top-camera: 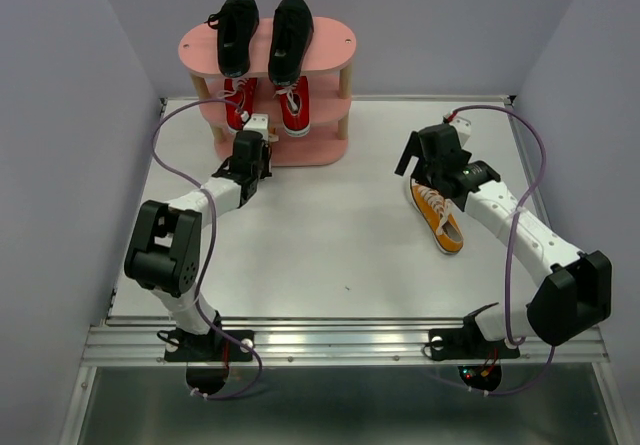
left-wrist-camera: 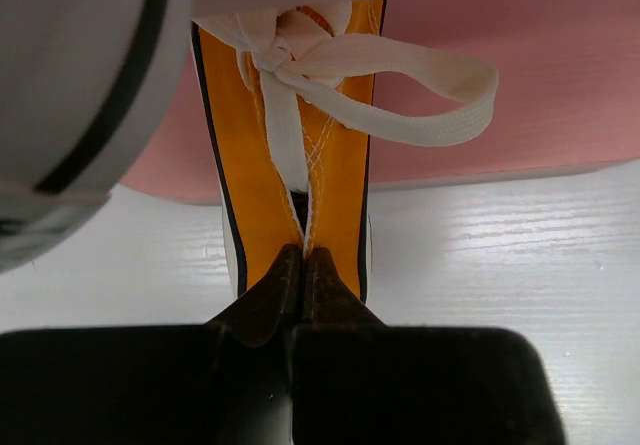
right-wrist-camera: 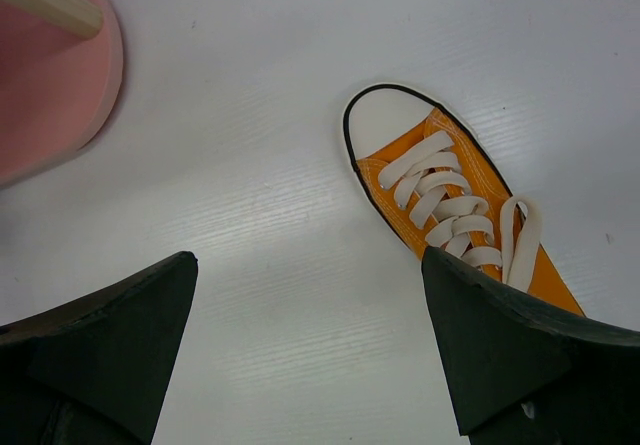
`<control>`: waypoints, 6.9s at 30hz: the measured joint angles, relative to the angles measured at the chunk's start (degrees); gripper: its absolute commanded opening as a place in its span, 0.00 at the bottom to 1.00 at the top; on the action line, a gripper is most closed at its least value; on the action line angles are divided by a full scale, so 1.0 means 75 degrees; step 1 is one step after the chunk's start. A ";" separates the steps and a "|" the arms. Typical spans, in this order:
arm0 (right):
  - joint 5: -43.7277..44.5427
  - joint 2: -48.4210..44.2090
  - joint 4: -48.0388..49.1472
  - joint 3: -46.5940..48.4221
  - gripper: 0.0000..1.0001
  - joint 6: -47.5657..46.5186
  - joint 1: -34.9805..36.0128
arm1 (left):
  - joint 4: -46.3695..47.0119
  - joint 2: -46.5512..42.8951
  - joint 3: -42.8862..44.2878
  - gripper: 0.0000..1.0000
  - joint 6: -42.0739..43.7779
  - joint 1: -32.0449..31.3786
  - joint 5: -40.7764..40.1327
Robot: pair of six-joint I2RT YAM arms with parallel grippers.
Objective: Place and organize the shoes onto the shoe shelf
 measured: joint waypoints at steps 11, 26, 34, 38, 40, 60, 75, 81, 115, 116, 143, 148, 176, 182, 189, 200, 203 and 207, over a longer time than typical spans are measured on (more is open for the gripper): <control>0.0149 -0.0227 -0.0204 0.0000 1.00 0.0093 0.0000 | 0.0245 0.0749 0.0539 0.00 -0.0111 -0.0038 -0.0192; 0.0204 -0.0230 -0.0367 0.0000 1.00 0.0125 0.0000 | -0.0192 0.1492 0.1542 0.17 -0.0286 -0.0038 -0.0017; 0.0265 -0.0326 -0.0402 -0.0015 1.00 0.0128 0.0000 | -0.0624 0.1661 0.2008 0.41 -0.0338 -0.0064 0.0006; 0.0268 -0.0382 -0.0434 -0.0102 1.00 0.0128 0.0000 | -0.0691 0.1670 0.2183 0.45 -0.0361 -0.0070 0.0085; 0.0274 -0.0382 -0.0493 -0.0140 1.00 0.0125 0.0000 | -0.0720 0.1670 0.2241 0.46 -0.0367 -0.0070 0.0114; 0.0560 -0.0099 -0.0828 -0.0743 1.00 -0.0353 -0.0280 | -0.0676 0.1049 0.1682 0.70 -0.0242 -0.0289 -0.0050; -0.0029 0.0734 -0.0918 -0.0938 1.00 -0.0868 -0.1323 | -0.0778 -0.0458 0.0478 0.72 -0.0466 -0.0542 -0.0131; -0.0493 0.1154 -0.0903 -0.1306 0.99 -0.0906 -0.1349 | -0.0976 -0.1046 -0.0006 0.72 -0.0685 -0.0790 -0.0140; -0.1513 0.3136 -0.0854 0.1102 0.01 -0.0915 0.2130 | -0.4030 -0.4144 0.0102 0.91 -0.2323 -0.1177 -0.2783; -0.1513 0.3357 -0.0822 0.1253 0.04 -0.0944 0.2276 | -0.4103 -0.4156 0.0102 0.93 -0.2407 -0.1064 -0.2809; -0.1568 0.1728 -0.0662 -0.0527 0.79 -0.1230 0.2626 | -0.4412 -0.3987 0.0551 0.93 -0.2707 0.0562 -0.1606; -0.1810 0.1766 -0.0484 -0.0632 0.59 -0.1279 0.2626 | -0.4412 -0.3975 0.0551 0.93 -0.2748 0.0562 -0.1448; -0.1451 0.2025 -0.0504 0.0764 0.01 -0.0720 0.2777 | -0.4380 -0.3858 0.0548 0.93 -0.2739 0.0562 -0.1309; -0.1413 0.2206 -0.0475 0.1498 0.01 -0.0533 0.2780 | -0.4383 -0.3861 0.0548 0.93 -0.2710 0.0565 -0.1317; -0.1413 0.2264 -0.0568 0.1550 0.01 -0.0481 0.2891 | -0.4380 -0.3861 0.0548 0.93 -0.2672 0.0565 -0.1335; -0.1480 0.2506 -0.0565 0.1396 0.65 -0.0463 0.3086 | -0.4377 -0.3832 0.0548 0.93 -0.2652 0.0565 -0.1320; -0.1428 0.2640 -0.0644 0.1236 0.67 -0.0411 0.3136 | -0.4371 -0.3765 0.0548 0.93 -0.2652 0.0565 -0.1300; -0.1204 0.2634 -0.0752 0.1145 0.66 -0.0286 0.3162 | -0.4371 -0.3631 0.0548 0.93 -0.2652 0.0565 -0.1239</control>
